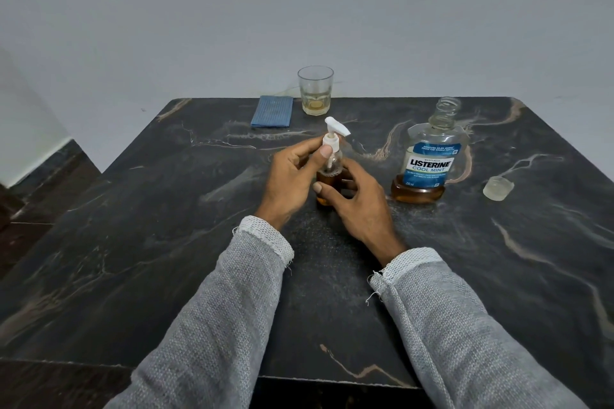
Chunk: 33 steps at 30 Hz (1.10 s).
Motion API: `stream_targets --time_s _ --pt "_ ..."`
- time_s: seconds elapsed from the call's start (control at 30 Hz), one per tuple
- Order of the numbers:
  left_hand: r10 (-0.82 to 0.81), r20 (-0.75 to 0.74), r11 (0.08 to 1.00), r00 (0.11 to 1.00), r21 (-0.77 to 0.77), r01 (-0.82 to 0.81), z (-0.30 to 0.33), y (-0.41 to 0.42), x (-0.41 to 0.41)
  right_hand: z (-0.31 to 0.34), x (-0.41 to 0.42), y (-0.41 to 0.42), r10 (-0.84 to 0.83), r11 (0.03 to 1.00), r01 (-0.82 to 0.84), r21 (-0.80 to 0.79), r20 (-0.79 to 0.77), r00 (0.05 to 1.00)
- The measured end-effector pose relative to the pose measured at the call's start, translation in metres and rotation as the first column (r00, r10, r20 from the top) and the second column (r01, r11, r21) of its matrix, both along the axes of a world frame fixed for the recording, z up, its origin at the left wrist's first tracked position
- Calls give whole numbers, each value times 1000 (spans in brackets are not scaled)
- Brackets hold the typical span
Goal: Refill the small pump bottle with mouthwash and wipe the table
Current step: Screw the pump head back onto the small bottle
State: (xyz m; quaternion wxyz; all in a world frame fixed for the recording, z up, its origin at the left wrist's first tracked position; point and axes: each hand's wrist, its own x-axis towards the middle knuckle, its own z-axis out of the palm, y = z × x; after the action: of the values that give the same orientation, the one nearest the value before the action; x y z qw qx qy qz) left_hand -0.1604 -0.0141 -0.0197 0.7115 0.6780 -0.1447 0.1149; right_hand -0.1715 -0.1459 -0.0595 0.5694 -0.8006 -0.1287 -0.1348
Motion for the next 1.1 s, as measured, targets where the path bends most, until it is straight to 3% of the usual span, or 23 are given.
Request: stream_targets --time_s 0.1,0.2,0.37,0.57,0.7,0.9,1.1 --pt "11 -42 1000 999 13 -11 -3 1 -6 0 -1 -2 -7 997 6 -74 -9 1000" --pt "130 -61 991 990 30 -128 0 4 -12 3 -5 -5 -33 998 30 -51 -48 998" --pt "392 69 920 917 -28 -391 8 5 -36 5 -19 -26 -76 994 72 -80 -48 996" --pt "202 191 972 961 82 -221 10 -32 -60 15 -37 -67 -156 983 163 -85 86 984" --pt "109 151 979 982 153 -133 6 -68 -55 18 -43 -100 -262 954 278 -108 141 955" --pt "143 11 955 990 261 -141 -7 -99 -32 19 -43 -138 -400 888 434 -151 210 892" --pt "61 -72 936 996 349 -32 -13 -116 -11 17 -32 -177 -556 752 596 -280 216 803"
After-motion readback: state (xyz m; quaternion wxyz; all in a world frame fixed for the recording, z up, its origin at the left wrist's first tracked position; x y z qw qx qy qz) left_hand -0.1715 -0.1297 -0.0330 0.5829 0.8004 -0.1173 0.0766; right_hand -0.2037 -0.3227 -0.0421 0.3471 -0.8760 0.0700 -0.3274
